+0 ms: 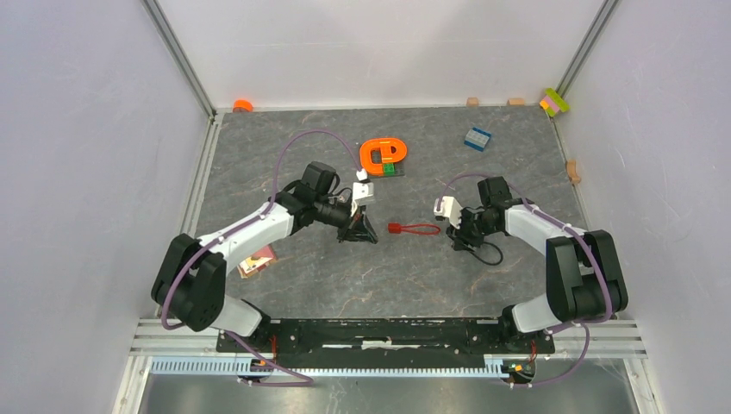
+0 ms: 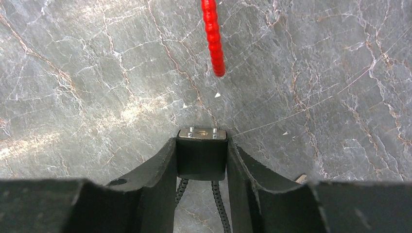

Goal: Unlock with the key
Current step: Pick up the lock from the center of the board.

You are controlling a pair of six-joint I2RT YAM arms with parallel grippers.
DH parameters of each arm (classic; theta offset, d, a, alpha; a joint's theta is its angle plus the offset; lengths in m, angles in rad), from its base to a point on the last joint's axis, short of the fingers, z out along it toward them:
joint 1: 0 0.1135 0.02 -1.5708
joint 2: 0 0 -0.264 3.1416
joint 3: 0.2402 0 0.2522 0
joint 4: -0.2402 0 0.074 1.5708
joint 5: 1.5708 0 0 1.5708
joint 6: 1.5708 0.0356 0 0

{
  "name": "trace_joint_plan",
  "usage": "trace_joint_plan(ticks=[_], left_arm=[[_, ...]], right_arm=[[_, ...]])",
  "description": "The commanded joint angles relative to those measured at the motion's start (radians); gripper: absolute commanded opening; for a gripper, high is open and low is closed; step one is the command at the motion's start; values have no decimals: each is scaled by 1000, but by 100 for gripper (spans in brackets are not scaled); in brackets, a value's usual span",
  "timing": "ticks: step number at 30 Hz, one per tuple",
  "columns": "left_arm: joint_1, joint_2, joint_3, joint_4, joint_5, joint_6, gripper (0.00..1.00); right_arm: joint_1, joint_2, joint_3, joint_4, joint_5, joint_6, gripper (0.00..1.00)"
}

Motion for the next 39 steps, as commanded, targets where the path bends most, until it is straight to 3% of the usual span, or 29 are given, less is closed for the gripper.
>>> trace_joint_plan(ticks=[1, 7, 13, 19, 24, 31, 37, 39], left_arm=[[-3, 20, 41, 111, 32, -131, 2], [-3, 50, 42, 260, 24, -332, 2], [-3, 110, 90, 464, 41, -696, 2], [-3, 105, 154, 444, 39, -859, 2], [-3, 58, 174, 369, 36, -878, 2], [-3, 1, 194, 280, 250, -798, 2], [-3, -99, 316, -329, 265, -136, 2], [-4, -120, 335, -416, 243, -47, 2]], right_arm=[[9, -29, -6, -11, -26, -16, 14], [61, -178, -25, 95, -78, 76, 1], [213, -341, -34, 315, -78, 181, 0], [302, -420, -34, 428, -86, 164, 0], [342, -433, 15, 364, -139, 85, 0], [358, -461, 134, 144, -302, -55, 0], [357, -462, 236, -49, -513, -136, 0], [357, -455, 265, -108, -555, -167, 0]])
